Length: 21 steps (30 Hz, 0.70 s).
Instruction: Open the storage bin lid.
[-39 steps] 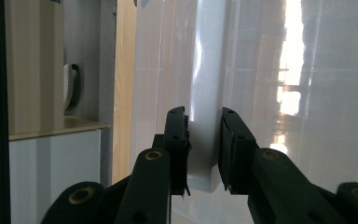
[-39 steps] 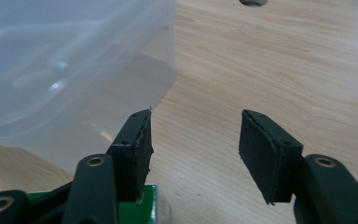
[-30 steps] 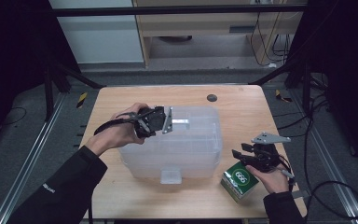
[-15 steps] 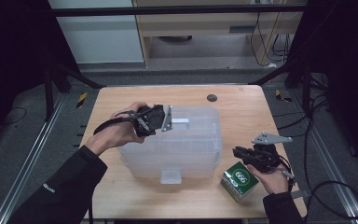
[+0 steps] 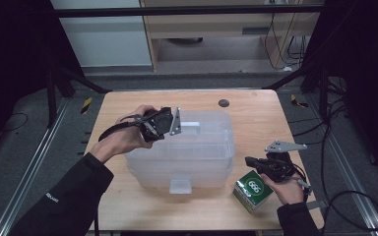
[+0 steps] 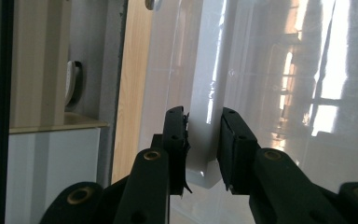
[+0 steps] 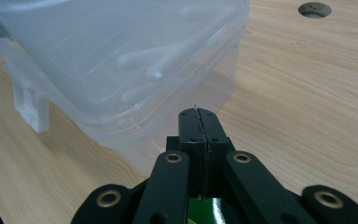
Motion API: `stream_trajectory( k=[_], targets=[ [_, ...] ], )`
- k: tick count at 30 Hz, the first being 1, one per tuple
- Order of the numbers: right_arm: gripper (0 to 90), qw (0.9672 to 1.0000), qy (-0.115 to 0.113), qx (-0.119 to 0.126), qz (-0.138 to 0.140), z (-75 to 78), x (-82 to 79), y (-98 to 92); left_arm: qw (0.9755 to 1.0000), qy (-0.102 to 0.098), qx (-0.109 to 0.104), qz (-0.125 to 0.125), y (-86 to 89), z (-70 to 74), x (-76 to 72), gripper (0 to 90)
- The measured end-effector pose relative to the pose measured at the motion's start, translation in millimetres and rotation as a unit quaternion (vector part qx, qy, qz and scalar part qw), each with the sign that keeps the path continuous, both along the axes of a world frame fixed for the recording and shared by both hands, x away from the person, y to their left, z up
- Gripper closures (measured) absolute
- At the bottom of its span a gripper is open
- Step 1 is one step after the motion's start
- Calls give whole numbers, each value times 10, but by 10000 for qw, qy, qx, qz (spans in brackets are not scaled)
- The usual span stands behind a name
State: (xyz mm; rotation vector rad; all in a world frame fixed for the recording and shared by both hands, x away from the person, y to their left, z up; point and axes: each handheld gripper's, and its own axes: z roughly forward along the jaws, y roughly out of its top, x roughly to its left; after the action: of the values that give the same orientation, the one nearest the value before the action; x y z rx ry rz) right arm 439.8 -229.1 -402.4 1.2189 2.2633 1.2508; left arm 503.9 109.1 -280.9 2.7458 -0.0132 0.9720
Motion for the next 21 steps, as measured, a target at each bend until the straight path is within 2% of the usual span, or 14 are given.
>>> stream_trajectory(
  k=[4, 7, 13, 21],
  targets=[
    [900, 10000, -6, 2, 38, 2, 0, 16, 10000, -75, 12, 48, -9, 26, 22, 730],
    [900, 10000, -37, 25, 74, 11, -5, 28, 9998, -110, -112, 96, 10, 47, 55, 725],
    [900, 9999, -35, 107, 102, 18, -9, 46, 9996, -175, -161, 168, 9, 75, 96, 720],
    [900, 9998, -71, 138, 149, 18, -9, 71, 9983, -317, -371, 327, 28, 118, 191, 708]
  ],
)
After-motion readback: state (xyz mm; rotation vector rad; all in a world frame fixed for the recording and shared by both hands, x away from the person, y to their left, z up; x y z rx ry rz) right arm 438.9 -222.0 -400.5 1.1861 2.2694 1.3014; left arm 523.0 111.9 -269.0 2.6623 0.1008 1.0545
